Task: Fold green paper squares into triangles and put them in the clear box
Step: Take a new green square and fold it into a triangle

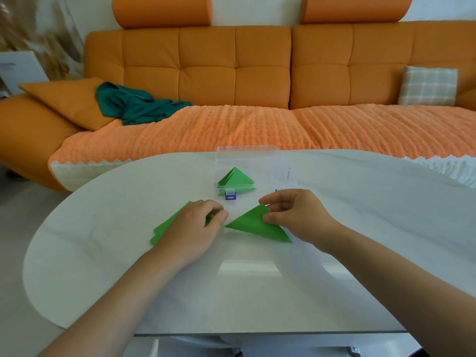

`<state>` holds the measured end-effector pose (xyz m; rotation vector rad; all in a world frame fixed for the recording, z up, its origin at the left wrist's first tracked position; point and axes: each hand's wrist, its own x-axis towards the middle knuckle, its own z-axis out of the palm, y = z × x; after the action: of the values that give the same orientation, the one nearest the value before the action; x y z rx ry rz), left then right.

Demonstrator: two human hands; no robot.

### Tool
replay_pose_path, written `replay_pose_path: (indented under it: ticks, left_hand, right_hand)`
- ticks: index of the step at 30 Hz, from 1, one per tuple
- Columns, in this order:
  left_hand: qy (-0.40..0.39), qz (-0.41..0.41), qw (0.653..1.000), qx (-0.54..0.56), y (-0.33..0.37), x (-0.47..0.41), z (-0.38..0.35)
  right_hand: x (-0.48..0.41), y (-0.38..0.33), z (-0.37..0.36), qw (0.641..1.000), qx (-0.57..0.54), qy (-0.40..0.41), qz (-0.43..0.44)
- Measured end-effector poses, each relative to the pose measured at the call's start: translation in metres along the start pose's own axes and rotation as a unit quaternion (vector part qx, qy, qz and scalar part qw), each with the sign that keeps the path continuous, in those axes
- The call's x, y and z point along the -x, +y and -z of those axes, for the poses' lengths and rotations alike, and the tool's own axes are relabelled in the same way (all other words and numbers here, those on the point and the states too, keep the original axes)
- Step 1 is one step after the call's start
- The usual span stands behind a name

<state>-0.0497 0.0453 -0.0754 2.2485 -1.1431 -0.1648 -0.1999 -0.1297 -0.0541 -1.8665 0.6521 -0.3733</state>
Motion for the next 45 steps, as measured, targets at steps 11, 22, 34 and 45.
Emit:
replay_pose_path:
  ticks: [11,22,34,45]
  left_hand:
    - [0.083,0.0,0.974,0.212,0.032,-0.001,-0.022]
    - [0.095,0.014,0.967,0.237,0.031,-0.004,-0.028]
    - [0.11,-0.008,0.971,0.211,0.034,-0.001,-0.033]
    - [0.122,-0.013,0.966,0.229,0.04,0.0,-0.035]
  right_hand:
    - [0.002,-0.004,-0.008,1.0,-0.012,-0.017,0.017]
    - [0.002,-0.003,-0.006,0.999,0.029,0.007,0.016]
    - [0.004,-0.002,-0.007,0.998,0.023,0.012,0.051]
    - [0.011,-0.001,-0.017,0.953,0.244,0.025,0.18]
